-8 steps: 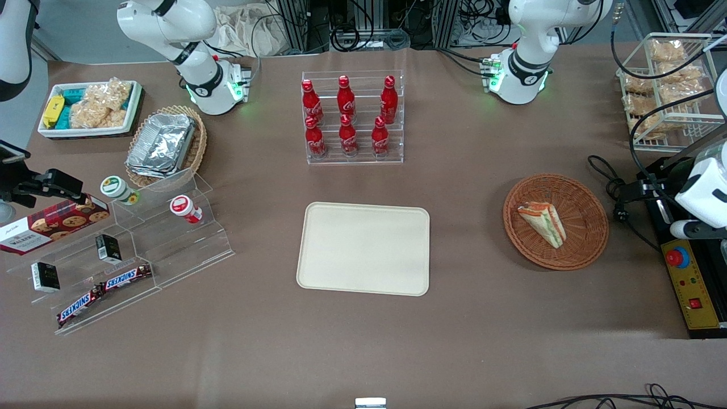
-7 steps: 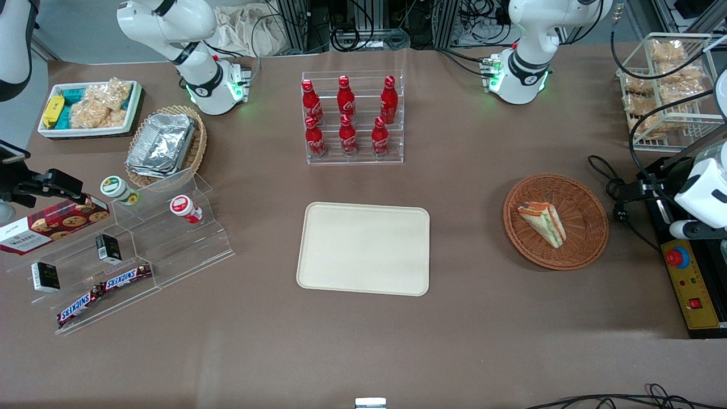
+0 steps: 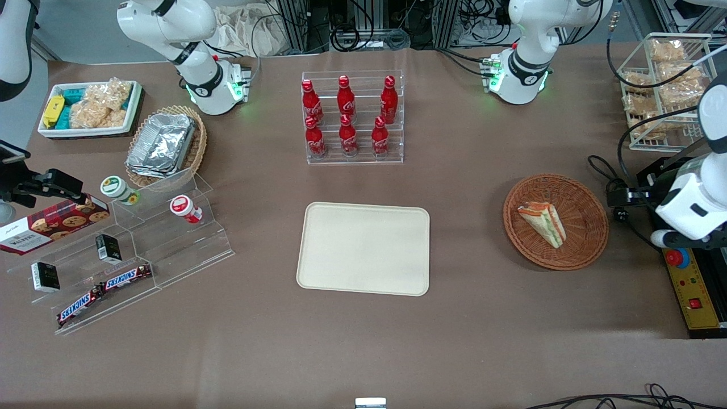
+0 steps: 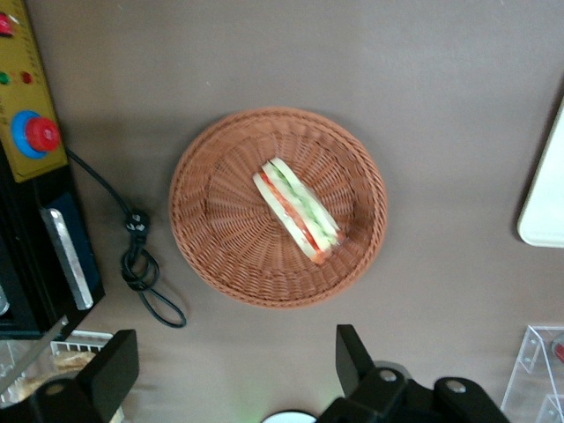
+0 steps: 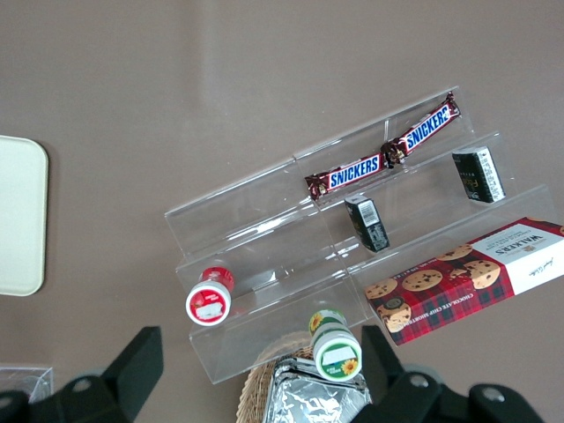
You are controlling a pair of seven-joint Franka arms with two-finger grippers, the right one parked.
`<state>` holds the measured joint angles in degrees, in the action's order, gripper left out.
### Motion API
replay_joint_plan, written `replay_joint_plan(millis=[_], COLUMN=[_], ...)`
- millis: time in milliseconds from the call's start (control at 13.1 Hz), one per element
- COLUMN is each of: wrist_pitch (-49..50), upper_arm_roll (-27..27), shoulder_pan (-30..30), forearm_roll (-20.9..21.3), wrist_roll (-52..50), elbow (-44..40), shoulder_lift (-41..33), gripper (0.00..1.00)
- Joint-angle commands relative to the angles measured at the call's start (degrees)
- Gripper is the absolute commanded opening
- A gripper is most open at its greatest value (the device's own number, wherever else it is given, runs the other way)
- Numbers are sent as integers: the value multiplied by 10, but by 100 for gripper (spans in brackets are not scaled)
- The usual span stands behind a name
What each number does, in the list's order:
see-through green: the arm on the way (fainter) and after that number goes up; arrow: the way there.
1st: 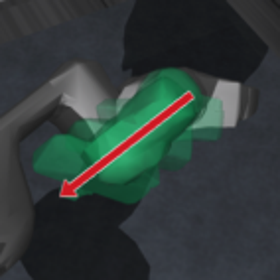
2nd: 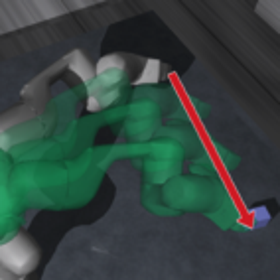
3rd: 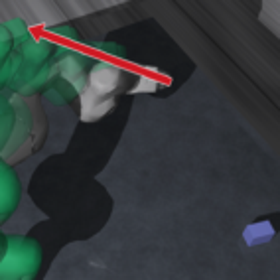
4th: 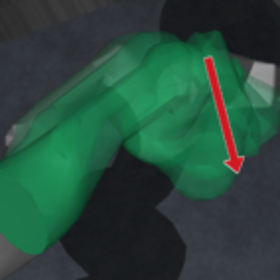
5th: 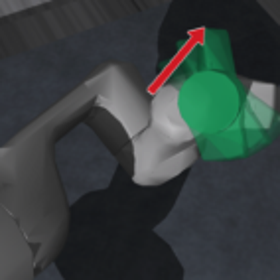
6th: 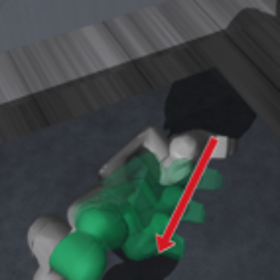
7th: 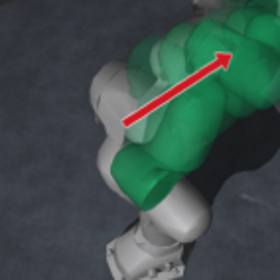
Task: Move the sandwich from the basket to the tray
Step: 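Move the left gripper over the wicker basket toward the sandwich, then lower the left gripper and close it on the wrapped sandwich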
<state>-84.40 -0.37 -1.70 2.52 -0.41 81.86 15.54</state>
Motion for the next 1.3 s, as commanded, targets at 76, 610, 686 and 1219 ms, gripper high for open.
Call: replay_joint_plan(millis=[76,610,686,1219], wrist_pitch=[10,-197,-225,-453], upper_arm_roll=[-4,3,3,5], shoulder_pan=[-10,-13,-12,-12], forearm_roll=[-13,-10,-11,-26], wrist_roll=[-12,-129,-156,-319], elbow=[49,265,289,439], shoulder_lift=[-1,-62,-65,-69], gripper=[99,99,99,99])
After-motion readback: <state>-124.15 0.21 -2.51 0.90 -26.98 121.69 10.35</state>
